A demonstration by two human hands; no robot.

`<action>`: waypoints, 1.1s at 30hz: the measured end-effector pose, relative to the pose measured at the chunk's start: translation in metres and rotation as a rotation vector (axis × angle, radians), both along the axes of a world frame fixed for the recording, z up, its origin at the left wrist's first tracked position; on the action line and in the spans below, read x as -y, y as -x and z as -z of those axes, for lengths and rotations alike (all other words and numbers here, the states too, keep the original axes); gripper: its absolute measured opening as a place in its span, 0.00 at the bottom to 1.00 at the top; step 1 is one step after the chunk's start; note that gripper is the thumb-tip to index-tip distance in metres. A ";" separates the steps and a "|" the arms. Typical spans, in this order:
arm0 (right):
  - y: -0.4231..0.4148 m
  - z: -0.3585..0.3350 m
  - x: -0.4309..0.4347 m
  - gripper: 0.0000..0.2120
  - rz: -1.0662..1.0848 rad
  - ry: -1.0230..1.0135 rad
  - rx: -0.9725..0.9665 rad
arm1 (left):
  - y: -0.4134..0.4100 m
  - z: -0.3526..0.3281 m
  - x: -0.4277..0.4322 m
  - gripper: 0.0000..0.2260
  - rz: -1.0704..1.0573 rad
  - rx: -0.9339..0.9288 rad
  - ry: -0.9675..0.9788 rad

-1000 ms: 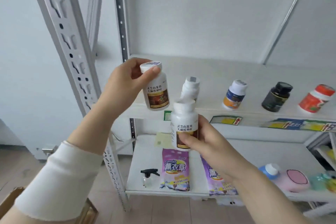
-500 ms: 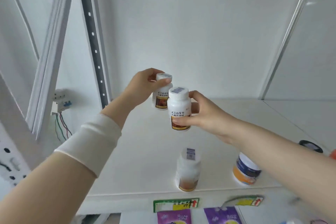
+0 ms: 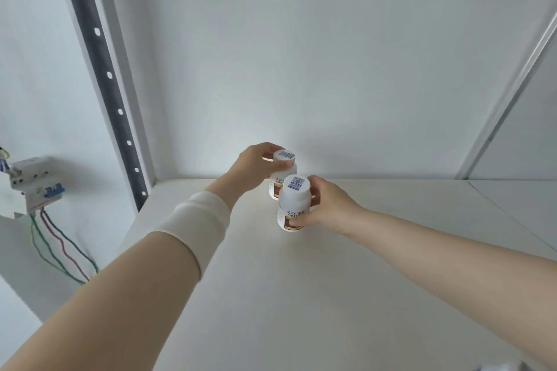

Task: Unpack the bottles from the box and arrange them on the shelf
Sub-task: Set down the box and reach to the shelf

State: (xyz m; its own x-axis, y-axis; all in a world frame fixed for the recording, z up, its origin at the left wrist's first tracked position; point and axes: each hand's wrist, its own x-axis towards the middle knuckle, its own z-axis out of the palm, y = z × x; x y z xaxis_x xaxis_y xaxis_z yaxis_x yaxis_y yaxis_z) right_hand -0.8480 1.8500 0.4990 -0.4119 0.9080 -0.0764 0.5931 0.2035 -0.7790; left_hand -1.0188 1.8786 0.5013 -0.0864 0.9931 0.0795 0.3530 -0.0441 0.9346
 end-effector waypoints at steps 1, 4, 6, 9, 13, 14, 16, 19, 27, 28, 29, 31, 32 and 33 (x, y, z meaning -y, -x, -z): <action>0.002 0.002 -0.004 0.26 -0.010 0.005 0.005 | -0.001 0.002 -0.004 0.12 -0.002 -0.008 0.004; 0.004 0.006 -0.014 0.27 -0.030 0.029 0.004 | -0.002 0.006 -0.015 0.12 0.002 -0.031 0.015; 0.004 0.008 -0.018 0.26 -0.035 0.052 -0.018 | -0.003 0.007 -0.021 0.11 0.009 -0.030 0.012; 0.004 0.009 -0.019 0.25 -0.057 0.079 -0.042 | -0.003 0.008 -0.025 0.11 0.029 -0.026 0.009; 0.005 0.011 -0.018 0.25 -0.065 0.102 -0.053 | -0.001 0.011 -0.027 0.12 0.042 -0.072 0.008; 0.006 0.011 -0.018 0.25 -0.063 0.107 -0.053 | -0.002 0.011 -0.027 0.14 0.041 -0.087 0.011; 0.006 0.010 -0.017 0.26 -0.057 0.118 -0.052 | -0.002 0.010 -0.025 0.21 0.043 -0.111 0.039; 0.005 0.008 -0.016 0.28 -0.056 0.131 -0.036 | -0.002 0.004 -0.018 0.28 0.035 -0.110 0.066; -0.006 -0.020 0.005 0.36 -0.035 0.081 0.017 | 0.001 -0.022 0.034 0.23 -0.158 -0.470 -0.004; -0.008 -0.029 0.011 0.37 -0.026 0.023 0.045 | 0.000 -0.027 0.046 0.22 -0.186 -0.599 -0.012; -0.011 -0.038 0.019 0.38 -0.020 -0.050 0.084 | -0.002 -0.033 0.060 0.22 -0.218 -0.765 -0.017; -0.017 -0.054 0.038 0.35 -0.021 -0.218 0.184 | -0.006 -0.046 0.091 0.22 -0.279 -1.112 -0.010; -0.019 -0.060 0.049 0.33 -0.029 -0.304 0.235 | -0.010 -0.052 0.108 0.22 -0.309 -1.256 0.000; -0.020 -0.065 0.062 0.31 -0.041 -0.386 0.280 | -0.014 -0.057 0.127 0.22 -0.339 -1.376 0.004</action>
